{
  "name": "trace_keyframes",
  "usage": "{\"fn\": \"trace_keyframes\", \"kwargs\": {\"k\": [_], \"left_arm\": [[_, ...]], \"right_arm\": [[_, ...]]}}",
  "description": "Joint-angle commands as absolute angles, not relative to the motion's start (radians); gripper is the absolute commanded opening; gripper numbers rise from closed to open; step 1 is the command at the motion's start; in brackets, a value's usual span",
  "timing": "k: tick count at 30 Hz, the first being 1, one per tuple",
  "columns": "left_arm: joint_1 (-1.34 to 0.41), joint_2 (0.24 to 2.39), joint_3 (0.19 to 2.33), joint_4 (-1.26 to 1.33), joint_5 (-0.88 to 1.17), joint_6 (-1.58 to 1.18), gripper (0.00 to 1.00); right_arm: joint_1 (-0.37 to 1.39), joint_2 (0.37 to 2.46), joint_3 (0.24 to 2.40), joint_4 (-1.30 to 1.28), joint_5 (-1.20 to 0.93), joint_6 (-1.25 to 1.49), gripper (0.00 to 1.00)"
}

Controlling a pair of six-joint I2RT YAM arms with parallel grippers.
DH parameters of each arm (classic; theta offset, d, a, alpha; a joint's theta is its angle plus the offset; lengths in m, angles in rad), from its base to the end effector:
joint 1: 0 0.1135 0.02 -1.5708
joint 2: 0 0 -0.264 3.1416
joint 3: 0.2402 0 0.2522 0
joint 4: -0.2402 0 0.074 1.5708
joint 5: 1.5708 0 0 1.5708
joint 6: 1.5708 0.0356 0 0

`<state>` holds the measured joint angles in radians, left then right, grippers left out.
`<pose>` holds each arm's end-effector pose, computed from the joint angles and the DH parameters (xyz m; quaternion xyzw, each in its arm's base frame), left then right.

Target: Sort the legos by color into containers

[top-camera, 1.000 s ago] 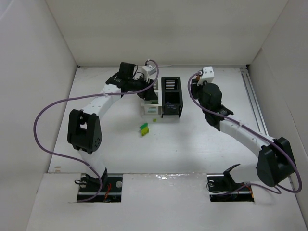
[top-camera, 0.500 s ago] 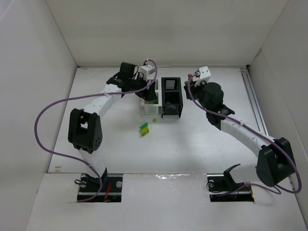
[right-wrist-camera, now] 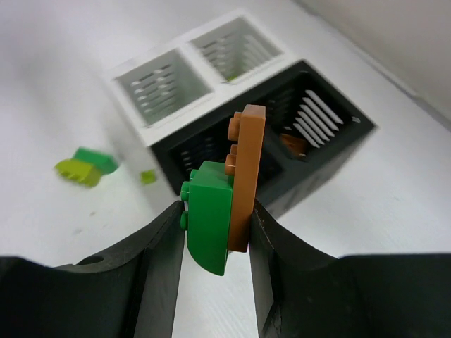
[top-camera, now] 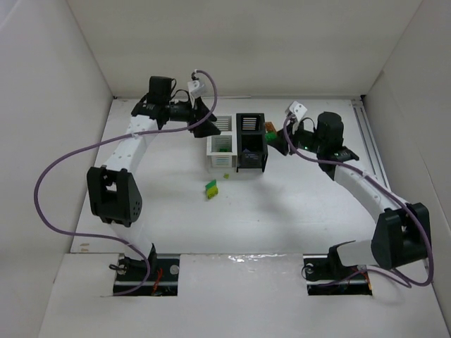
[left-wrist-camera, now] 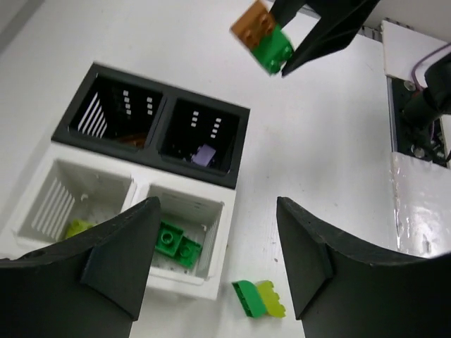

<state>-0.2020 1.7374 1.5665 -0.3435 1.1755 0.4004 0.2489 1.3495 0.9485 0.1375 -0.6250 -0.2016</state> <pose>0.3772 -0.1108 0.3482 0.4801 0.6035 -0.4350 0.4648 0.2956 0.0966 0.3039 -0.3509 0.6946 0.2577 0.5727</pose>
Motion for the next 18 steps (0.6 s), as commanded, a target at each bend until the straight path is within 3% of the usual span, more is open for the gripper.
{"fn": "trace_keyframes", "kwargs": {"k": [1, 6, 12, 18], "left_arm": [[-0.225, 1.766, 1.695, -0.639, 1.325, 0.720, 0.63], [-0.244, 1.731, 1.623, -0.548, 1.269, 0.709, 0.59], [-0.264, 1.664, 1.505, -0.465, 1.267, 0.776, 0.45], [-0.273, 1.614, 1.424, -0.252, 1.298, 0.675, 0.41]], "right_arm": [[0.252, 1.374, 1.070, -0.012, -0.902, -0.379, 0.00], [0.311, 1.515, 1.296, -0.483, -0.982, -0.644, 0.00], [0.360, 1.551, 1.365, -0.609, -0.980, -0.765, 0.00], [0.382, 1.560, 1.385, -0.667, -0.980, -0.801, 0.00]]}}
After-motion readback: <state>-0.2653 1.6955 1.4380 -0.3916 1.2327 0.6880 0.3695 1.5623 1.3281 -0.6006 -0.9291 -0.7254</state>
